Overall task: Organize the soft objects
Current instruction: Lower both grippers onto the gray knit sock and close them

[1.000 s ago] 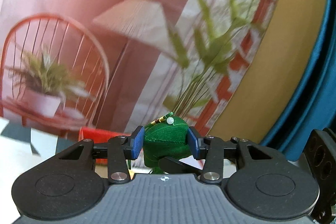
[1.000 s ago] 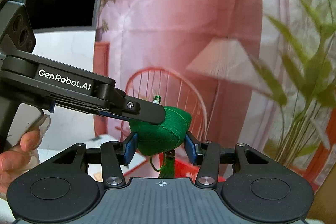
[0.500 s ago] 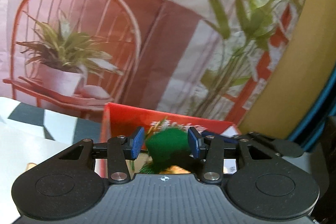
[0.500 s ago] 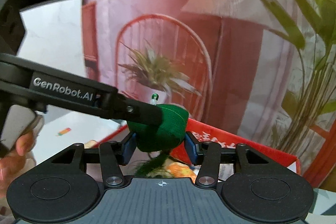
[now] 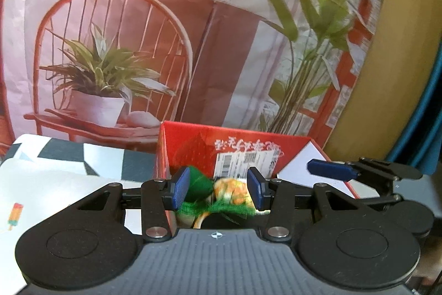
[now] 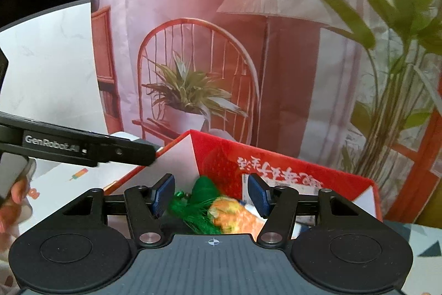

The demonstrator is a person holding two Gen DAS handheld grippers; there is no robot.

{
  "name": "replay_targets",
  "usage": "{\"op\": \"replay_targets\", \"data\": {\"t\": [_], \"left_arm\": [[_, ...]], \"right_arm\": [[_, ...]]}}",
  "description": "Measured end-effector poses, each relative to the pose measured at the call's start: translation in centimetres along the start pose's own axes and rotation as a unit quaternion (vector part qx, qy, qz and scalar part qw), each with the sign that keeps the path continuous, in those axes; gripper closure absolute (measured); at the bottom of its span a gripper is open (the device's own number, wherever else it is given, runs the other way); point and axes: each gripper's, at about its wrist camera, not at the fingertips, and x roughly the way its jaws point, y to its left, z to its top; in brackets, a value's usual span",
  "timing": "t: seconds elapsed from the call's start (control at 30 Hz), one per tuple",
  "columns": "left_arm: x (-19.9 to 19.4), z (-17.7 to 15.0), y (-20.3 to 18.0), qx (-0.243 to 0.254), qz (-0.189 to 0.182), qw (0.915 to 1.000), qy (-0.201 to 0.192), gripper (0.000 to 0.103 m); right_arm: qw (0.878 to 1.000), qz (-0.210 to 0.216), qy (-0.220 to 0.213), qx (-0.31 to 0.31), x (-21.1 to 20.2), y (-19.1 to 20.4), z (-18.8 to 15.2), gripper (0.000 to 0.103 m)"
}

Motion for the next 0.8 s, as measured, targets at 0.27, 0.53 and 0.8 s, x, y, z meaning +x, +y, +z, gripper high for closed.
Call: {"op": "replay_targets", "data": {"t": [0.27, 0.53, 0.8], "left_arm": [[-3.9, -4.8, -0.1, -0.007, -0.006, 0.9999, 0.011, 0.050], [-2.2, -10.3, -1.1, -0.012, -0.010, 0.9971, 0.075, 0.048], [1.7, -12.8, -1.4, -0.016, 0.006, 0.9940, 0.108, 0.043]], "right_arm": [[0.999, -0.009, -0.018, 0.030, -5.9, 0.0, -3.5, 0.048], [0.997, -0.041, -0.017, 0.060, -10.6, -0.1, -8.5, 0.048], [0.991, -0.099, 0.028, 0.092, -12.7, -1.4, -14.5, 0.048]]}}
